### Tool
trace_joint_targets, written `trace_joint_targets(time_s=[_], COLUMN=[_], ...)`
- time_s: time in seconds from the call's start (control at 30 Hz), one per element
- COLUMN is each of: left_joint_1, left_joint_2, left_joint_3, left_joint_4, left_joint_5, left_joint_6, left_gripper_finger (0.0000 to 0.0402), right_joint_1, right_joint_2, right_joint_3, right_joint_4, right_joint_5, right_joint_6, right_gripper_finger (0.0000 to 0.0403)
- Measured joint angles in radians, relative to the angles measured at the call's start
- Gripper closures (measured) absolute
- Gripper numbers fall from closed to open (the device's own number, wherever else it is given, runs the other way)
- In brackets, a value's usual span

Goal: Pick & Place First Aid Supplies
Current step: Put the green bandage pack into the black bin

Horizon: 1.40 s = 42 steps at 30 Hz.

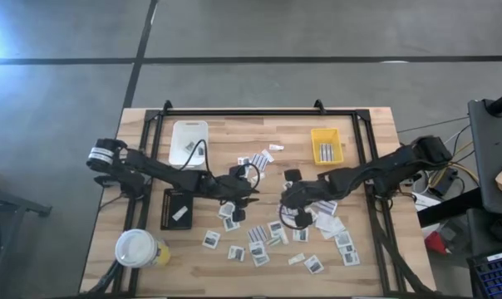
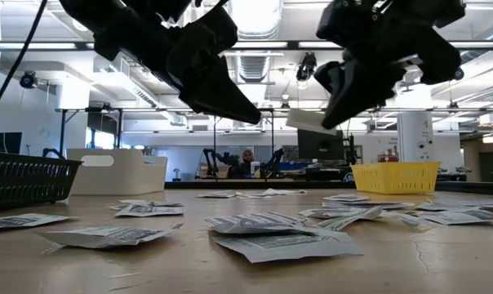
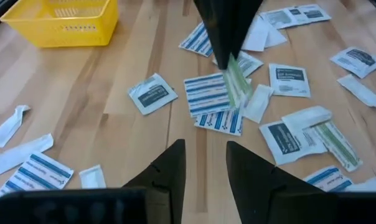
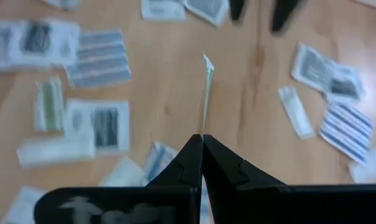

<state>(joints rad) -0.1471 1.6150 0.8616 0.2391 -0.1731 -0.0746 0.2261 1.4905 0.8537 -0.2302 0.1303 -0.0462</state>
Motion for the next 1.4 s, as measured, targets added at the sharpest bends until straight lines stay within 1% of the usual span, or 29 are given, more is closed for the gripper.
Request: trace_joint_targets(time_s=[0.27,0.47,0.67,1.17,1.4], left_joint_1=[-0.001,-0.001,-0.003,-0.003,-0.003], left_joint_2=[0.027,0.033,0.033,0.033,0.032], left_joint_3=[0.0,0.0,0.0,0.0,0.0], left_joint_4=[0.035,0.056,0.084,0.111,0.2], left_joint_5=[0.004,0.024,0.026,0.027,0.053], left_joint_6=[0.001,0.006,0.044,0.063,0.057], left_gripper_finger=[0.0291,0.0291,0.0291,0.0291,0.0291], right_joint_1=[-0.009,-0.013,-0.023,-0.024,-0.027], right_joint_2=[0.003,0.005,0.005,0.005,0.006], right_joint_3=[-0.006,-0.006,-0.006,-0.006,-0.006], right_joint_4=[0.055,0.053,0.055,0.16,0.16], right_joint_5=[-0.001,0.0,0.0,0.0,0.001], right_joint_6=[0.073,0.103,0.153,0.188,0.208], right_gripper_finger=[0.0394,0.0394,0.0394,0.0394,0.0394])
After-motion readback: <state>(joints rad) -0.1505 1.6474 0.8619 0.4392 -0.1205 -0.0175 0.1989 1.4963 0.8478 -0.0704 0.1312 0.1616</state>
